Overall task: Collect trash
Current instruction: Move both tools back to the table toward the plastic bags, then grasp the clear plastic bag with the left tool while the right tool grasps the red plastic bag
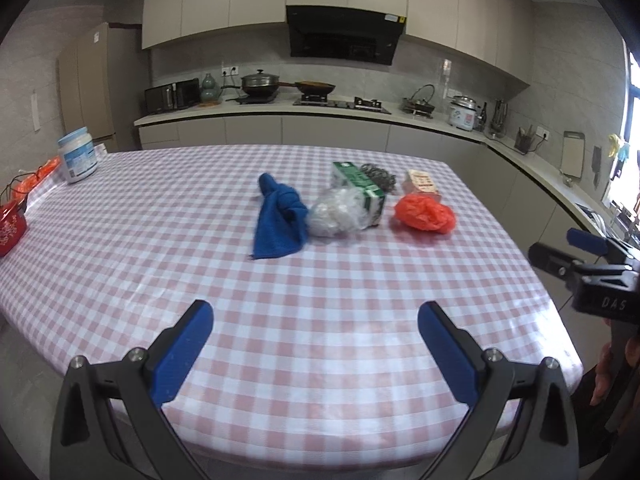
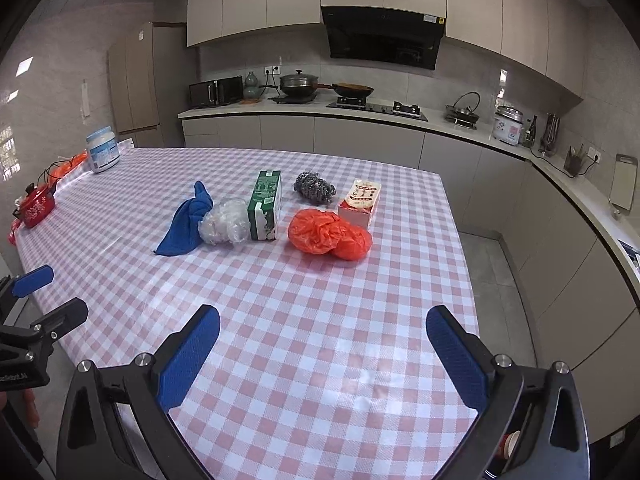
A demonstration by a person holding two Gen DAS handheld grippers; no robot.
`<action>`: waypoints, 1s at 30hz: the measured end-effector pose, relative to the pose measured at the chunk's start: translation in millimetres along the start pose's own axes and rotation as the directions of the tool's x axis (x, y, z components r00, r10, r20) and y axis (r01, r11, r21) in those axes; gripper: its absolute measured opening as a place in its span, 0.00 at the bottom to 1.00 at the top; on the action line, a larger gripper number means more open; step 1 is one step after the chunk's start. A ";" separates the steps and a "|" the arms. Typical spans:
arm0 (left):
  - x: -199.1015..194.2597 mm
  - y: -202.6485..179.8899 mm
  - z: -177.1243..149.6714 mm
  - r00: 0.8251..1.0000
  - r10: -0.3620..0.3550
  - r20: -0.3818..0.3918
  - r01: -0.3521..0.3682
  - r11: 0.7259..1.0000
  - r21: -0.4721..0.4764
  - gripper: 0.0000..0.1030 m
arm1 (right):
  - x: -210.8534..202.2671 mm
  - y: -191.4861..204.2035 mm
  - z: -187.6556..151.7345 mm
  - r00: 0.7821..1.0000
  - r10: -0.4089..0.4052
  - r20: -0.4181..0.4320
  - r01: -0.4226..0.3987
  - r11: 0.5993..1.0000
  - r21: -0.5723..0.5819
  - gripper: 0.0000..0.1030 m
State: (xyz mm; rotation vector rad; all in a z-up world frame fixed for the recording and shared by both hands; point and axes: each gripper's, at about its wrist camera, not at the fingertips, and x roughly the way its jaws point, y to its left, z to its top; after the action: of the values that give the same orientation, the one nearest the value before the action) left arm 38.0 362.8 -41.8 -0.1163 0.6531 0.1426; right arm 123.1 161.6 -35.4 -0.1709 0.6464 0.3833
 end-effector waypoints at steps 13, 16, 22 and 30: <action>45.8 26.3 16.0 0.999 0.022 -0.045 -0.022 1.000 -0.006 0.96 | 56.1 6.1 20.5 0.999 -0.001 -0.042 0.001 1.000 -0.003 1.00; 66.7 27.7 22.7 0.997 0.026 -0.067 -0.026 1.000 -0.001 0.96 | 80.7 2.2 25.9 0.998 -0.002 -0.057 0.001 1.000 -0.004 1.00; 112.3 20.1 36.1 0.994 0.020 -0.109 -0.019 1.000 0.009 0.96 | 132.4 -8.3 37.5 0.994 0.023 -0.103 -0.023 1.000 0.005 1.00; 144.1 13.3 56.9 0.995 -0.004 -0.100 0.003 1.000 -0.012 0.94 | 179.6 -24.2 52.6 0.990 0.045 -0.134 -0.044 0.999 0.008 1.00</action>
State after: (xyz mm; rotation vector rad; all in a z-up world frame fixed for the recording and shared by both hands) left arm 182.8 398.3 -86.0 -0.1369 0.7517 0.1376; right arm 293.2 206.6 -103.7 -0.1790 0.7845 0.4155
